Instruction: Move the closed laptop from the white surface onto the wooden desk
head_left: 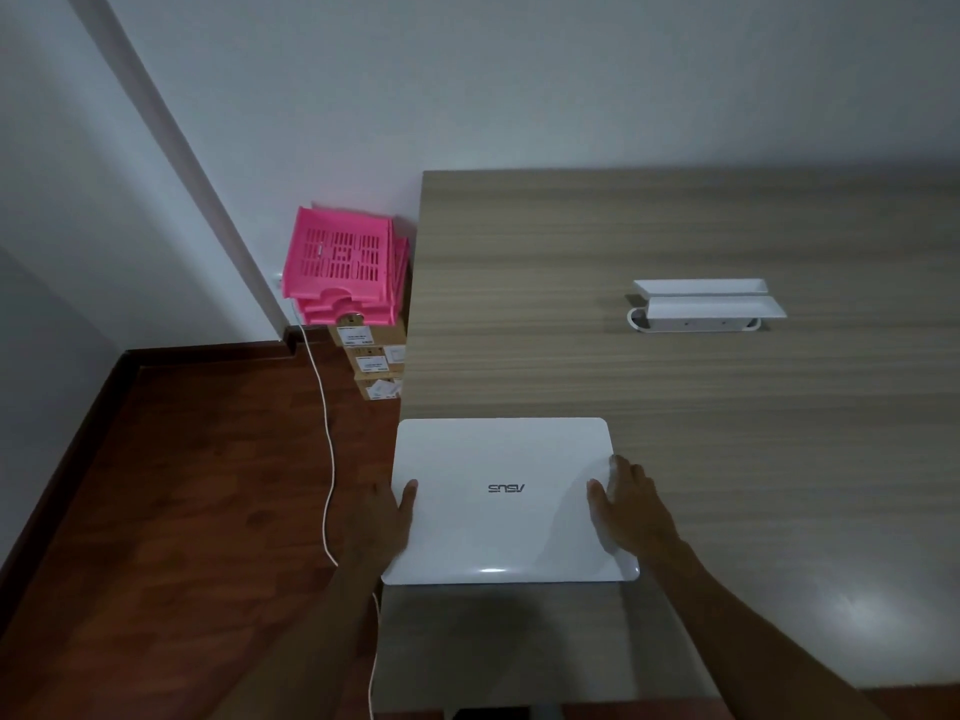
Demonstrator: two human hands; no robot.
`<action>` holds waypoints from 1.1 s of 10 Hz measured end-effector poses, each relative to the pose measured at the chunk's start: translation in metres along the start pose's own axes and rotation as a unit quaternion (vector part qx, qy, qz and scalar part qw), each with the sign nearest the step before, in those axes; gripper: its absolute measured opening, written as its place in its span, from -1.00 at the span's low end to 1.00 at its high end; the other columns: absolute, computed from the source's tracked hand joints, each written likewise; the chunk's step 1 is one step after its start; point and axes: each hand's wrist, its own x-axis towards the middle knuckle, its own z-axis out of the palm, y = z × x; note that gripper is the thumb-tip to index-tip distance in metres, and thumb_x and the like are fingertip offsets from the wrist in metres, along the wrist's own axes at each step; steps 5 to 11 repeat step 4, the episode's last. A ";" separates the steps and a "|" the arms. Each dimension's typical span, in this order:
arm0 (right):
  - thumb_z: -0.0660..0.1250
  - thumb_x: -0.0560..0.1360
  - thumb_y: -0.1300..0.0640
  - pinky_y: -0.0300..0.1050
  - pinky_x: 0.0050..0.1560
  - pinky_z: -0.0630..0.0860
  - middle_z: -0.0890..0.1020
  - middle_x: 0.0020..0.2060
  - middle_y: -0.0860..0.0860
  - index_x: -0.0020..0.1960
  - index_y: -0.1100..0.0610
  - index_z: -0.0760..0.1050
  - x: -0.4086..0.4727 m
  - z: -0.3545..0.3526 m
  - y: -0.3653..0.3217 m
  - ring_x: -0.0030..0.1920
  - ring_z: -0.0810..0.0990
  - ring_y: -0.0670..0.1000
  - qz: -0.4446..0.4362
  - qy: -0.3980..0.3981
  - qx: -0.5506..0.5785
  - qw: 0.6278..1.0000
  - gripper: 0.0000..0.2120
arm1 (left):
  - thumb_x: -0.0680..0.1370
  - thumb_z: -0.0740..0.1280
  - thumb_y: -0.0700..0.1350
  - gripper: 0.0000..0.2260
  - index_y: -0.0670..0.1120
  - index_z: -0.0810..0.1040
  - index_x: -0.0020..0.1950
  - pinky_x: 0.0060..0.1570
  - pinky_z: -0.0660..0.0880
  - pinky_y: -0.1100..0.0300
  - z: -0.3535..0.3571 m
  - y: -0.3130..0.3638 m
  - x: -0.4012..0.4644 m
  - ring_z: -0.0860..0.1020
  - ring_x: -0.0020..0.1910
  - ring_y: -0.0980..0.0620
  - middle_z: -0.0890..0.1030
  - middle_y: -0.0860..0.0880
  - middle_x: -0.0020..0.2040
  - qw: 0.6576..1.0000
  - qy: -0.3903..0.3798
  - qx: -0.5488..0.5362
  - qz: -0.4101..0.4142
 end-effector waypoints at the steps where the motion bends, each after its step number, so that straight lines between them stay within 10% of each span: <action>1: 0.18 0.61 -0.13 0.15 0.41 0.36 0.31 0.51 0.15 0.58 0.10 0.17 -0.029 0.010 0.009 0.48 0.33 0.18 -0.060 0.022 -0.004 0.998 -0.38 | 0.56 0.15 0.25 -0.40 -0.18 0.34 0.40 0.29 0.43 -0.09 -0.008 -0.006 -0.026 0.47 0.30 -0.19 0.49 -0.20 0.35 0.996 0.023 0.067 0.056; 4: 0.10 0.60 -0.09 0.09 0.50 0.23 0.19 0.59 0.19 0.61 0.10 0.17 -0.113 0.042 0.045 0.56 0.22 0.20 -0.174 0.087 -0.019 0.981 -0.38 | 0.56 0.19 0.23 -0.32 -0.19 0.23 0.53 0.52 0.01 0.10 0.002 -0.022 -0.144 0.13 0.55 -0.07 0.24 -0.15 0.55 0.977 0.028 0.062 0.203; 11: 0.10 0.60 -0.09 0.09 0.50 0.23 0.19 0.59 0.19 0.61 0.10 0.17 -0.113 0.042 0.045 0.56 0.22 0.20 -0.174 0.087 -0.019 0.981 -0.38 | 0.56 0.19 0.23 -0.32 -0.19 0.23 0.53 0.52 0.01 0.10 0.002 -0.022 -0.144 0.13 0.55 -0.07 0.24 -0.15 0.55 0.977 0.028 0.062 0.203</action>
